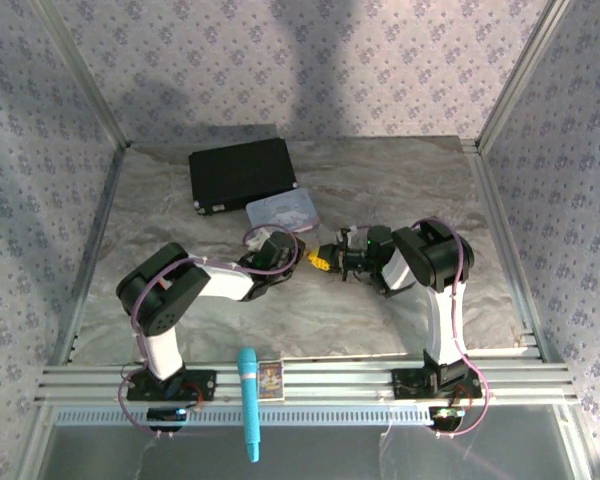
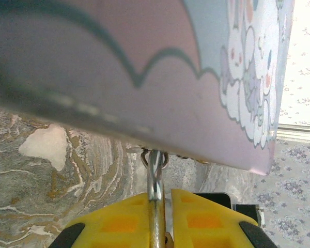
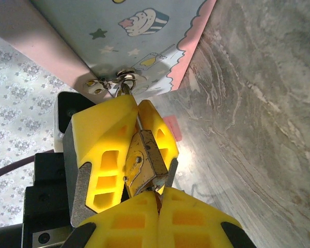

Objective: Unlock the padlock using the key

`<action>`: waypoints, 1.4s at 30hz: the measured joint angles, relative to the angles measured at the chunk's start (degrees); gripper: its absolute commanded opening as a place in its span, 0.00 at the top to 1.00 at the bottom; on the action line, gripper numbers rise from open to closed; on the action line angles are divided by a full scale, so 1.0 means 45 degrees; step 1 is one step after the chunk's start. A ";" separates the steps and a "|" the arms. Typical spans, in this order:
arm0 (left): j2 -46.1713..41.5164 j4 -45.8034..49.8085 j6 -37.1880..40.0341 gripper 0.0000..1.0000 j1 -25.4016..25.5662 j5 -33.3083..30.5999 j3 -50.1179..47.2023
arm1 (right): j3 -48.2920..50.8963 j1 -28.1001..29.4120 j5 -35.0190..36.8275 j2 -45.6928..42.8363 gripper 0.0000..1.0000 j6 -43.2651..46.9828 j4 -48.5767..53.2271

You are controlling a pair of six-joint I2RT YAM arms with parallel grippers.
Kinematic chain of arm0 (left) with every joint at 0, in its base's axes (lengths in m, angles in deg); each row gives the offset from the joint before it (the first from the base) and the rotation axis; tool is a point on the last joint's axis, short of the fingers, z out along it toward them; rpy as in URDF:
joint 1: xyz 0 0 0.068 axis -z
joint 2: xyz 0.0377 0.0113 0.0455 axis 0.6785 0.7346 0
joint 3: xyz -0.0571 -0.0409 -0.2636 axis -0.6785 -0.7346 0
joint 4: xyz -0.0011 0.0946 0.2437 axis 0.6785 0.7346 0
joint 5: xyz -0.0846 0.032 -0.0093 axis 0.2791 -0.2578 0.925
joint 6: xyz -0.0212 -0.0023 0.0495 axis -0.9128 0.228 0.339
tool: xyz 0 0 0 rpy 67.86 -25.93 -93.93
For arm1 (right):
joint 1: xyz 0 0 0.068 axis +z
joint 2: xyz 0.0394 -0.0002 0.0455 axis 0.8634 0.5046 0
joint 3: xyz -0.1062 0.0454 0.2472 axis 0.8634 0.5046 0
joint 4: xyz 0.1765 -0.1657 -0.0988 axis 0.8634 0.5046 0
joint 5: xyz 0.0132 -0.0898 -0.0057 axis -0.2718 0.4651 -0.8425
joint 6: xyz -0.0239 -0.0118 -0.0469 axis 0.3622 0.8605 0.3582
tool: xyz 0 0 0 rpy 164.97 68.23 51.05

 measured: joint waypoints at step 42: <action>-0.0607 0.2934 0.0155 1.00 -0.0005 0.1146 0.0729 | 0.0593 0.0311 0.2064 -0.3468 0.33 0.5600 0.6669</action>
